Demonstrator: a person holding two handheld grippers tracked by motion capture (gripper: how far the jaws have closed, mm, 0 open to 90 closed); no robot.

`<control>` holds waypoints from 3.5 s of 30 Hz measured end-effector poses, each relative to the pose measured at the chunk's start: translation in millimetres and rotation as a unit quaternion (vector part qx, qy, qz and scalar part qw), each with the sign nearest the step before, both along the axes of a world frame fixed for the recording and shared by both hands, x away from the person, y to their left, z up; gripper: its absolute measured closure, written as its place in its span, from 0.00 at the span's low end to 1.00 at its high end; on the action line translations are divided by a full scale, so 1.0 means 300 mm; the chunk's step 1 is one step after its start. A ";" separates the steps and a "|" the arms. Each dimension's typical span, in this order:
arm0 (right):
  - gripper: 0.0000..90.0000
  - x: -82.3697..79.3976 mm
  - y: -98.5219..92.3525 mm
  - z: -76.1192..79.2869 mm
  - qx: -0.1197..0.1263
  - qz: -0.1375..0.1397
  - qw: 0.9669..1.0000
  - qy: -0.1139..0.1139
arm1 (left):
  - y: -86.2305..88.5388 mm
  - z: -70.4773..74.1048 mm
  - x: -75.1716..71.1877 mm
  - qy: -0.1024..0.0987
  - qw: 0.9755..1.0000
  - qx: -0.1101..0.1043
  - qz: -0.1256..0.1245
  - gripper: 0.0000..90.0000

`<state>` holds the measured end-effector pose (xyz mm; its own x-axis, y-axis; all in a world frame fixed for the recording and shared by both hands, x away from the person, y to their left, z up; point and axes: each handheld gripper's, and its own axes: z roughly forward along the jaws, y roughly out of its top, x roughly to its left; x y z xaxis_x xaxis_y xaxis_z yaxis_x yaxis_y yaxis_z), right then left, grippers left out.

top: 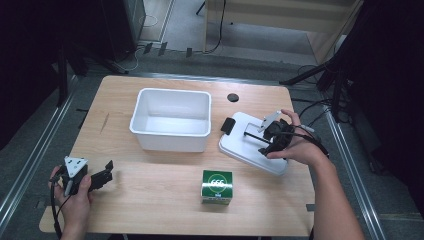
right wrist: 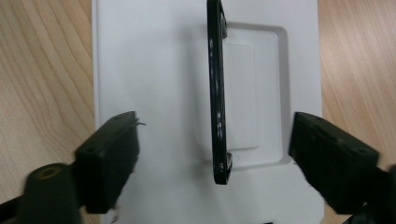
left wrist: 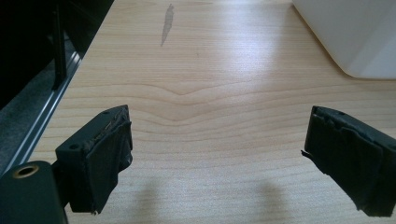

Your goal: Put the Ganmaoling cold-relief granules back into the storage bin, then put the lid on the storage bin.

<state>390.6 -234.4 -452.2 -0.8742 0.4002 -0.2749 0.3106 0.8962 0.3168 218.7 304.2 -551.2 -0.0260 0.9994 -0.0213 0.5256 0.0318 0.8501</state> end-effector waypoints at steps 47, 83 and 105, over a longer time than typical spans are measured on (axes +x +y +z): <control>0.00 -0.207 0.184 0.031 -0.007 0.080 0.997 0.018 | -0.008 0.000 0.002 0.000 1.000 -0.001 -0.003 0.09; 0.00 -0.368 0.296 0.007 -0.009 0.163 0.985 0.057 | -0.008 0.000 0.003 0.001 1.000 -0.004 -0.002 0.09; 0.00 -0.397 0.385 -0.005 -0.014 0.194 0.978 0.078 | -0.007 0.000 0.003 0.002 1.000 -0.003 -0.003 0.09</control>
<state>271.5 -119.0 -453.8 -0.9908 0.0252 -0.1332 -0.0112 0.9639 0.2660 219.6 302.2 -551.1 -0.0192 0.9994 -0.0281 0.5294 0.0340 0.8477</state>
